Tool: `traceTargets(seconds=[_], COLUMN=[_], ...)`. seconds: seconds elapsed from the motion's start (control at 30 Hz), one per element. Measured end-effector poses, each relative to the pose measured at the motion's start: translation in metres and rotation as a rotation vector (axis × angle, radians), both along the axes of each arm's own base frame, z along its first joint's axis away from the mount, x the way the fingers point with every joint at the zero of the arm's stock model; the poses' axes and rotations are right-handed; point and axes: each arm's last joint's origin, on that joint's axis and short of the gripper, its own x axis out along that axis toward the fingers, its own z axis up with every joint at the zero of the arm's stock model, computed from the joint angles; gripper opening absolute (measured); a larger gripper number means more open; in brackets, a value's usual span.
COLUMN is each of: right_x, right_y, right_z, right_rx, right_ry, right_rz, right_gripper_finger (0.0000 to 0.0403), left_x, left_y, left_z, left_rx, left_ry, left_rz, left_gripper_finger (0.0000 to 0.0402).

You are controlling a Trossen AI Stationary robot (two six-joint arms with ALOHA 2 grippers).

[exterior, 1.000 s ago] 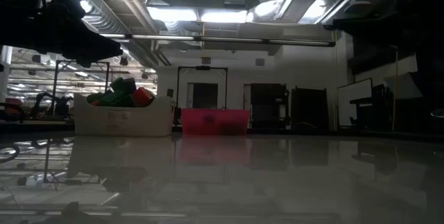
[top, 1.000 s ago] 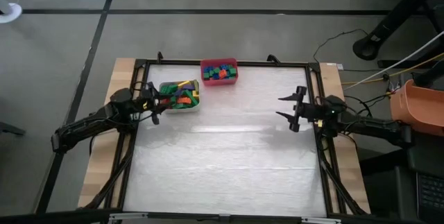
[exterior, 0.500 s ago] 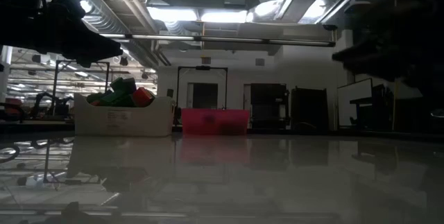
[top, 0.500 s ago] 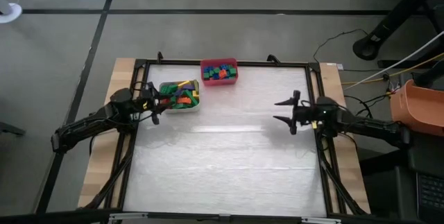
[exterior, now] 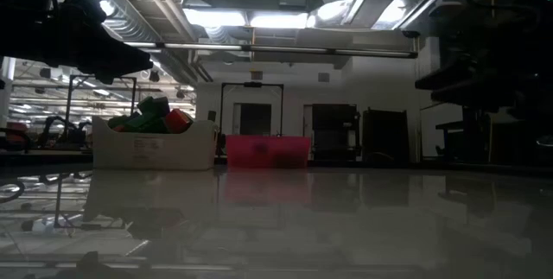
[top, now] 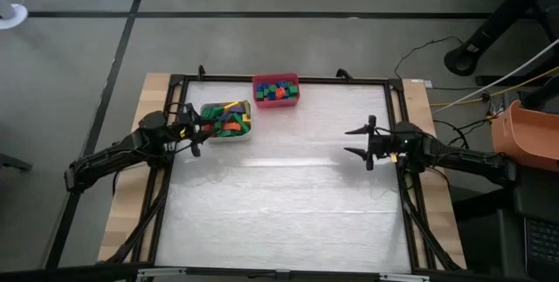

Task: Sort blocks by size
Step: Return to Home Position

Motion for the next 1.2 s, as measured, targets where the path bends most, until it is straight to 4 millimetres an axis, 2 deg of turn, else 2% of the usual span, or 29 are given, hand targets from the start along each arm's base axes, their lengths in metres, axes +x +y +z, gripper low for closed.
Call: traceTargets(seconds=[0.6, 1.2], right_x=[-0.014, -0.014], right_y=[0.004, 0.004], right_z=[0.021, 0.021], right_rx=[-0.069, -0.069], right_ry=[-0.24, -0.239], right_rz=[0.0, -0.001], right_gripper_finger=[0.025, 0.025], left_x=[0.0, 0.0], left_y=[0.0, 0.0], left_z=[0.0, 0.0], left_rx=[0.0, 0.002], left_ry=[0.0, -0.004], left_rz=[0.0, 0.0], left_gripper_finger=[0.0143, 0.0143])
